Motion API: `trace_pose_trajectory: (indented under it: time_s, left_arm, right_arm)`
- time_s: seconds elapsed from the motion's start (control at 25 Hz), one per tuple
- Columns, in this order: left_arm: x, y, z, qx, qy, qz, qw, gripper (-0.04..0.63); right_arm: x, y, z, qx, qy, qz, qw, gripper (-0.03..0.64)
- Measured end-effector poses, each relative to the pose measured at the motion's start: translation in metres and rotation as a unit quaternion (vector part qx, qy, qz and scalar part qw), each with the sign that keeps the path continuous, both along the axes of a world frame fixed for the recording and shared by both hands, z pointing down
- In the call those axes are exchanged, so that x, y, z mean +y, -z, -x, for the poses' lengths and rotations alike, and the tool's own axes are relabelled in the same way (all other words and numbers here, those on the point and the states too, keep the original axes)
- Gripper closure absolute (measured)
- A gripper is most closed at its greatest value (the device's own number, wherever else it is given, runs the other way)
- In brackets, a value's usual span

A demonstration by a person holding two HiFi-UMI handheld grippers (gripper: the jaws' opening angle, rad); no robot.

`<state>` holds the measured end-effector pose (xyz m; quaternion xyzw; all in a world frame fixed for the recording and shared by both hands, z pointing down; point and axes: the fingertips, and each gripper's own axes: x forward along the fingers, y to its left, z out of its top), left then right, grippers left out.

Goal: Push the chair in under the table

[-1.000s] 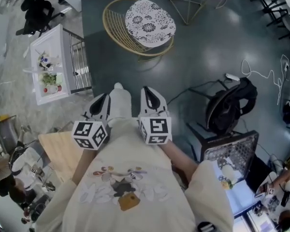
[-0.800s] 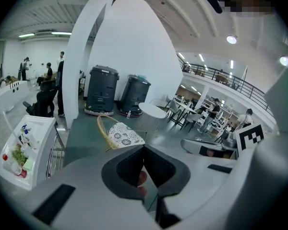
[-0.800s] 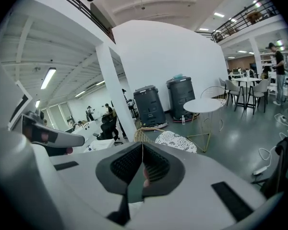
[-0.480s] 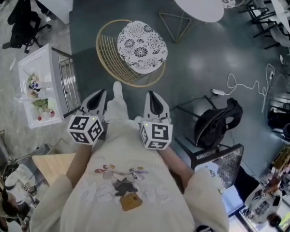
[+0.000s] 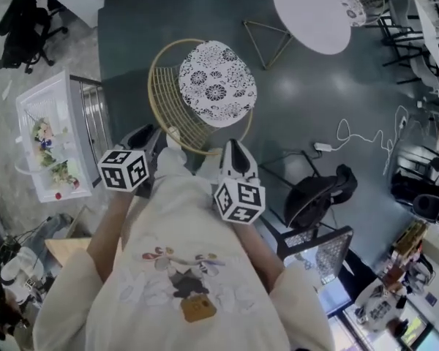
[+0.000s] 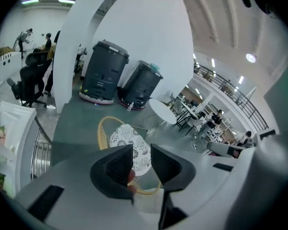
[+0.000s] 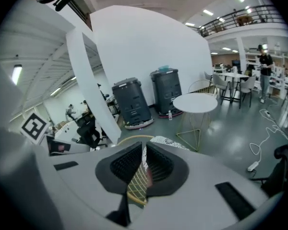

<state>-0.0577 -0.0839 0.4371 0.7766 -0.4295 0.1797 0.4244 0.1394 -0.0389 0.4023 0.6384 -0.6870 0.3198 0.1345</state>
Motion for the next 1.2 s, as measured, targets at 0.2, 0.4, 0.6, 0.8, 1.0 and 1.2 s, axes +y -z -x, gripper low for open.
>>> trace_pose_trajectory:
  time_s: [0.2, 0.4, 0.6, 0.8, 1.0, 1.2]
  left_arm:
    - [-0.013, -0.06, 0.015, -0.003, 0.047, 0.089, 0.9949, 0.488]
    - [-0.024, -0.108, 0.022, -0.018, 0.075, 0.152, 0.9853, 0.475]
    - [-0.033, -0.139, 0.023, -0.018, 0.095, 0.179, 0.979, 0.472]
    - [-0.018, -0.162, 0.024, -0.038, 0.097, 0.193, 0.9757, 0.472]
    - [-0.006, -0.18, 0.02, -0.026, 0.099, 0.2, 0.9744, 0.472]
    - [-0.006, -0.185, 0.015, -0.017, 0.117, 0.19, 0.9745, 0.472]
  right_arm:
    - [0.002, -0.07, -0.006, 0.028, 0.121, 0.103, 0.987, 0.551]
    - [0.019, -0.142, 0.0, 0.066, 0.275, 0.178, 0.942, 0.49]
    - [0.057, -0.217, 0.019, 0.135, 0.45, 0.2, 0.86, 0.48]
    - [0.09, -0.26, 0.032, 0.179, 0.546, 0.197, 0.795, 0.471]
    - [0.098, -0.277, 0.048, 0.201, 0.571, 0.172, 0.777, 0.472]
    - [0.104, -0.288, 0.053, 0.229, 0.59, 0.156, 0.759, 0.486]
